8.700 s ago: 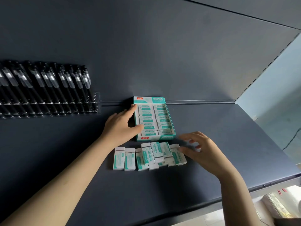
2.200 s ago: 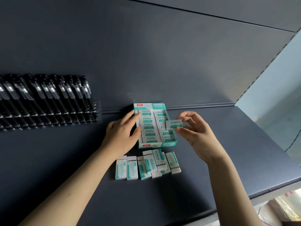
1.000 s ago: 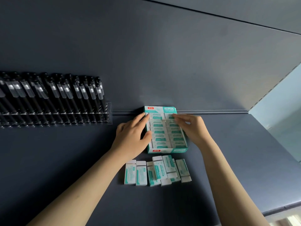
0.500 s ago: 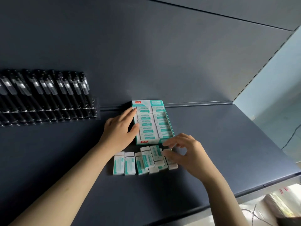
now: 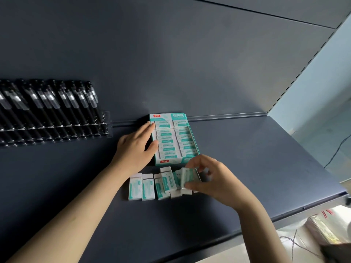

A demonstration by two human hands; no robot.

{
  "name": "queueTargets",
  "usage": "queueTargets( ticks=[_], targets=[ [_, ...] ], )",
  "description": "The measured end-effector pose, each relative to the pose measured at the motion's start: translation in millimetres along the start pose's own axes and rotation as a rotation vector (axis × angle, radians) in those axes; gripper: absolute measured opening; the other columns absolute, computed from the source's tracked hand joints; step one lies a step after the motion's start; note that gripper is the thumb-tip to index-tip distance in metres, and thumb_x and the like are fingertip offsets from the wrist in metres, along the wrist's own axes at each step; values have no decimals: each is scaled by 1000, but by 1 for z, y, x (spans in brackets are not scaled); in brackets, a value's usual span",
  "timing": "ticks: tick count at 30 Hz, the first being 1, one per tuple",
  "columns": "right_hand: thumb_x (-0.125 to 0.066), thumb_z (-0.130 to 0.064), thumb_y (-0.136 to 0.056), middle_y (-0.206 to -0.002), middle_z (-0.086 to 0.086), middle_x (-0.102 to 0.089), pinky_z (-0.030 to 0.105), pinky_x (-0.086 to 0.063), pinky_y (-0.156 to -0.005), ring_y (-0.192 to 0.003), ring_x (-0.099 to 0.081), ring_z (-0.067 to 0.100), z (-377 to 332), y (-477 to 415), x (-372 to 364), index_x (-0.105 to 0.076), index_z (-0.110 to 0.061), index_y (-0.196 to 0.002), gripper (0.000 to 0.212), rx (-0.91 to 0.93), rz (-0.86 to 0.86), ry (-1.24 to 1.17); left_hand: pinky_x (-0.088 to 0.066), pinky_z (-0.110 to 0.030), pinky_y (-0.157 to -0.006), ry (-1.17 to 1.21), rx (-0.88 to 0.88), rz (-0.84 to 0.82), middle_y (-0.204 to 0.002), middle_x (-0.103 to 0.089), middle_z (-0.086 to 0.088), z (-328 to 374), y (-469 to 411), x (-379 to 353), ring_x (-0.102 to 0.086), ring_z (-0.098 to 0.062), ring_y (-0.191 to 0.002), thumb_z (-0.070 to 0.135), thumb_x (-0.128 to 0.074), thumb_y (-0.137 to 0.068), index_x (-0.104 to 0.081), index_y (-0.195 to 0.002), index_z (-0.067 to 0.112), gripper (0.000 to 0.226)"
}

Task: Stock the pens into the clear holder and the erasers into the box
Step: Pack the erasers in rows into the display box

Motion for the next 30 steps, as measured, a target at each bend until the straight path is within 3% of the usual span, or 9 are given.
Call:
queueTargets(
  ticks=[2,5,9,13,19,25,30],
  targets=[
    [-80,-10,-79,-96,-4,-69,19,-47,-64,-73,-58,2,0,-1,6,-60,-20,-93,26,-4,55,-204,-13,-42,-118,5,1,-3,-162,-10,15,0,0,1,-20,-13,-147,55,-18,-91,-15,-155,31,68],
    [-70,5,-84,-90,19,-66,30,-50,-67,-76,-62,15,-4,-9,20,-59,-14,-94,24,23,186,-532,-13,-42,-118,7,-2,-3,-162,-10,15,1,1,1,-20,-13,-147,54,-19,-93,-15,-155,31,67],
    [-63,6,-89,-83,9,-64,29,-58,-71,-71,-64,16,-1,-42,37,-64,-14,-100,22,-42,360,-670,-14,-41,-117,16,-5,9,-162,-12,16,2,0,2,-22,-12,-146,56,-19,-93,-17,-155,31,67],
    [-67,5,-85,-91,10,-71,28,-59,-76,-77,-71,20,-5,-79,28,-67,-9,-107,26,-121,329,-558,-15,-40,-117,52,4,16,-161,-14,17,0,0,4,-24,-11,-145,64,-10,-80,-19,-154,33,81],
    [-76,-14,-83,-87,-1,-74,40,-61,-76,-77,-72,18,-6,-106,16,-64,-17,-103,23,-159,340,-271,-15,-38,-115,101,0,31,-161,-17,17,2,0,7,-23,-7,-145,51,-27,-88,-23,-153,33,68],
    [-80,-28,-80,-94,-5,-68,21,-51,-73,-80,-63,11,-26,-116,15,-72,-16,-104,28,-57,375,110,-16,-39,-115,130,7,39,-160,-20,17,2,1,10,-25,-6,-144,49,-30,-86,-24,-153,32,69],
    [-76,-24,-84,-100,-2,-72,9,-49,-71,-78,-62,8,-31,-118,11,-69,-15,-116,34,-19,391,174,-16,-39,-115,152,15,42,-159,-21,18,0,1,10,-28,-8,-143,49,-36,-87,-23,-152,35,68]
  ],
)
Point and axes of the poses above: each hand's wrist, its own y-axis away from the middle knuckle, its own x-axis out of the back of the hand, z = x × y, the point moved 9 cm from there along -y, towards the middle knuckle
